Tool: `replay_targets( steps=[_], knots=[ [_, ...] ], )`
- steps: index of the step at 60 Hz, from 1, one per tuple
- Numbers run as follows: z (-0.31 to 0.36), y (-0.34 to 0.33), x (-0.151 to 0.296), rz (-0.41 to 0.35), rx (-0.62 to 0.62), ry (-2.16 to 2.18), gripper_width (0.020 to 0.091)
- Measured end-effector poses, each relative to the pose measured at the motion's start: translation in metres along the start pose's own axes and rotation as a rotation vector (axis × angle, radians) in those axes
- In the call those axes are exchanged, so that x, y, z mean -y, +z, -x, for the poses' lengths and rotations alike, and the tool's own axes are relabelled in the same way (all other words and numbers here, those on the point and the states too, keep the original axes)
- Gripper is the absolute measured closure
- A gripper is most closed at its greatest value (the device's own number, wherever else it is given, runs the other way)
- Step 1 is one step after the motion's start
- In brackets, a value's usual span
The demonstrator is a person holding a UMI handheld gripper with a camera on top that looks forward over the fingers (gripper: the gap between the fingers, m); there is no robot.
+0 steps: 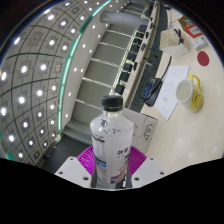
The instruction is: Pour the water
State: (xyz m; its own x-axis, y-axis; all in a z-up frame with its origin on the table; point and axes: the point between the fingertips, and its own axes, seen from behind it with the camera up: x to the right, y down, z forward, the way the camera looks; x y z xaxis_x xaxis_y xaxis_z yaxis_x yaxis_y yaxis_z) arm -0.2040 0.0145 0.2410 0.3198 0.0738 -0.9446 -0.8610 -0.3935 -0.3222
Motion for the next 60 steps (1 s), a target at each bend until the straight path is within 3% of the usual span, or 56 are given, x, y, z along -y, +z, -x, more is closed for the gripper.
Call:
replay_targets(
  steps=[16, 34, 50, 55, 60],
  knots=[
    [-0.059, 0.048, 0.078, -0.040, 0.070, 0.578, 0.0707],
    [-0.109, 0.058, 0.087, -0.026, 0.029, 0.816, 0.0709],
    [-0.077, 0.058, 0.098, 0.046, 0.022, 0.466, 0.0706],
    [-0.055, 0.044, 0.128, 0.029, 0.016, 0.188, 0.0707],
    [-0.044, 0.034, 0.168, -0.037, -0.025, -0.145, 0.0706]
  ],
)
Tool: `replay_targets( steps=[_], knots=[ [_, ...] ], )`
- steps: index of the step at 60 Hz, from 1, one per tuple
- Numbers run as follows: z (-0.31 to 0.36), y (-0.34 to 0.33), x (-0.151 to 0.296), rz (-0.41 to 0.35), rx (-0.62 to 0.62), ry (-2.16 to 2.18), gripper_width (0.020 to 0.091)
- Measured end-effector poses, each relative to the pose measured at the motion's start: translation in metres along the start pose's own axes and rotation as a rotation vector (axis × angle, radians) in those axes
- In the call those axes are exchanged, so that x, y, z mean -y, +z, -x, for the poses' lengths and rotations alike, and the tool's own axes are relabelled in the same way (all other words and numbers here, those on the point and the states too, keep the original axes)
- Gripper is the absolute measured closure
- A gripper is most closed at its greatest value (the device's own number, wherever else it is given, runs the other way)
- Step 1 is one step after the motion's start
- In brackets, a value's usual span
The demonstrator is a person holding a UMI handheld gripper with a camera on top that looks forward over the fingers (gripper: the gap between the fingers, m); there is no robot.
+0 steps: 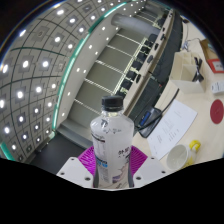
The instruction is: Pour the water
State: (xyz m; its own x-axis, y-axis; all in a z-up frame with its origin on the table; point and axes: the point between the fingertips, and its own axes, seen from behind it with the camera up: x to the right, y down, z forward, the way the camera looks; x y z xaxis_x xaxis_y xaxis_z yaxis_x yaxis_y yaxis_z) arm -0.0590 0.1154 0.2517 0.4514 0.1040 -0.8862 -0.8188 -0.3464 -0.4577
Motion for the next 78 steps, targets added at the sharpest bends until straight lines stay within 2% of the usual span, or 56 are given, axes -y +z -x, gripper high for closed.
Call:
replay_targets(
  steps=[7, 13, 18, 23, 28, 30, 49, 52, 63, 65, 68, 69, 71, 75, 78],
  knots=[
    [-0.005, -0.021, 0.069, -0.102, -0.068, -0.371, 0.0704],
    [-0.038, -0.042, 0.121, -0.170, -0.179, -0.612, 0.0705],
    [-0.085, -0.054, 0.152, -0.187, -0.293, -0.766, 0.0705],
    [-0.130, -0.068, 0.170, -0.171, -0.395, -0.870, 0.0704],
    [-0.171, -0.077, 0.175, -0.137, -0.472, -0.922, 0.0704],
    [-0.208, -0.074, 0.176, -0.127, -0.494, -0.942, 0.0703],
    [-0.305, -0.083, 0.142, 0.015, -0.592, -0.962, 0.0697],
    [-0.303, -0.085, 0.141, -0.015, -0.575, -0.977, 0.0692],
    [-0.303, -0.085, 0.139, -0.022, -0.575, -0.952, 0.0546],
    [-0.307, -0.086, 0.136, 0.003, -0.584, -0.933, 0.0457],
    [-0.306, -0.091, 0.133, 0.034, -0.577, -0.913, 0.0247],
    [-0.303, -0.092, 0.131, 0.041, -0.574, -0.910, 0.0236],
    [-0.298, -0.096, 0.131, 0.050, -0.577, -0.909, 0.0275],
    [-0.300, -0.102, 0.136, 0.062, -0.597, -0.930, 0.0232],
    [-0.286, -0.114, 0.134, 0.065, -0.621, -0.947, 0.0247]
  ],
)
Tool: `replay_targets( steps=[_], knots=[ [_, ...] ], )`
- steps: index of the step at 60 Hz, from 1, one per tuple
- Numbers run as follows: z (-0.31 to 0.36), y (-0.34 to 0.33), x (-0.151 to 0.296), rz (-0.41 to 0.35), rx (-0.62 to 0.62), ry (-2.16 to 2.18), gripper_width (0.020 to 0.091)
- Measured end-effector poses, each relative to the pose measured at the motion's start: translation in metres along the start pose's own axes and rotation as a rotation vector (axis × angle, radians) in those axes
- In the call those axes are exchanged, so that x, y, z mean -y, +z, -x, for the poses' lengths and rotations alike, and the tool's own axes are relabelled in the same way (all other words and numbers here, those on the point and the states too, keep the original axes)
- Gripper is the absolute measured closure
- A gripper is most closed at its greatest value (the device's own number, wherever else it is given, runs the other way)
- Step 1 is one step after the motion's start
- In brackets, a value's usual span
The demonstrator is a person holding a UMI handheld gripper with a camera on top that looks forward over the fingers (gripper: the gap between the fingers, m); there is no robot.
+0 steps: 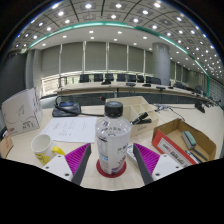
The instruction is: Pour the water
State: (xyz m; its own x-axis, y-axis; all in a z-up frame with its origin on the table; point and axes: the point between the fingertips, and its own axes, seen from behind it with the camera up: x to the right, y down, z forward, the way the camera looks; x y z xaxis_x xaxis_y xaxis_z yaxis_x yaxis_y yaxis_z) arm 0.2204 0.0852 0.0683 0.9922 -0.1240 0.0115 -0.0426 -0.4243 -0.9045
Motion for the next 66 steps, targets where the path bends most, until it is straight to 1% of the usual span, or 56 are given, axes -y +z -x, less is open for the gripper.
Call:
replay_targets(
  steps=[5, 14, 21, 27, 36, 46, 53, 66],
  knots=[
    [-0.001, -0.023, 0.005, 0.019, -0.020, -0.020, 0.0245],
    [0.019, -0.091, 0.011, 0.060, -0.021, -0.014, 0.0244],
    [0.036, -0.157, 0.005, 0.153, -0.043, -0.011, 0.0248],
    [0.054, -0.219, 0.000, 0.201, -0.047, -0.018, 0.0246],
    [0.082, -0.303, -0.003, 0.213, -0.033, -0.023, 0.0241],
    [0.097, -0.364, -0.005, 0.198, -0.036, -0.056, 0.0244],
    [0.100, -0.388, -0.006, 0.182, -0.047, -0.066, 0.0242],
    [0.091, -0.404, -0.012, 0.188, -0.075, -0.103, 0.0247]
  ],
)
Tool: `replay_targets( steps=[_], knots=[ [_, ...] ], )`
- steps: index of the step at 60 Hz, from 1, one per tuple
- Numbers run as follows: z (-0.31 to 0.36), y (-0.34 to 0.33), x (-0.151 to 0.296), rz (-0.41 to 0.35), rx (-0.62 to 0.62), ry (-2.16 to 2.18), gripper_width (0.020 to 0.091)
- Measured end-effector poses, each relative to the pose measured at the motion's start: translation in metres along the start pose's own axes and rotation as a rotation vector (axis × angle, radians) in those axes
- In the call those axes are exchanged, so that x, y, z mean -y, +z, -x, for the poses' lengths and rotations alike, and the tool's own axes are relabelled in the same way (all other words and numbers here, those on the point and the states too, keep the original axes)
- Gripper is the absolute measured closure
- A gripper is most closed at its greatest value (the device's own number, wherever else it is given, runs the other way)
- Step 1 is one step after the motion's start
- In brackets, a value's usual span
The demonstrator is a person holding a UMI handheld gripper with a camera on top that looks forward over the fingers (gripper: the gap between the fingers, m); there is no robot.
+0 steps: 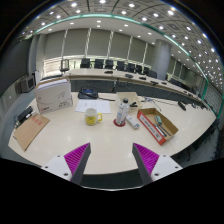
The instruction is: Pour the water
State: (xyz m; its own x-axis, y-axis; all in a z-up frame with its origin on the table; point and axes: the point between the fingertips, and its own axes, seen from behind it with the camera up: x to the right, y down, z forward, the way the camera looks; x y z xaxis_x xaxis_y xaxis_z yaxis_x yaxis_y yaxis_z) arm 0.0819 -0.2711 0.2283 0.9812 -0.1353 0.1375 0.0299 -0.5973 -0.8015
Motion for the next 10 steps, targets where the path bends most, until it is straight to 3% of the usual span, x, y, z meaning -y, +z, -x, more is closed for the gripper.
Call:
replay_targets(
  steps=[10],
  knots=[
    [0.0023, -0.0015, -0.0053, 0.014, 0.014, -0.003, 0.0248]
  ],
)
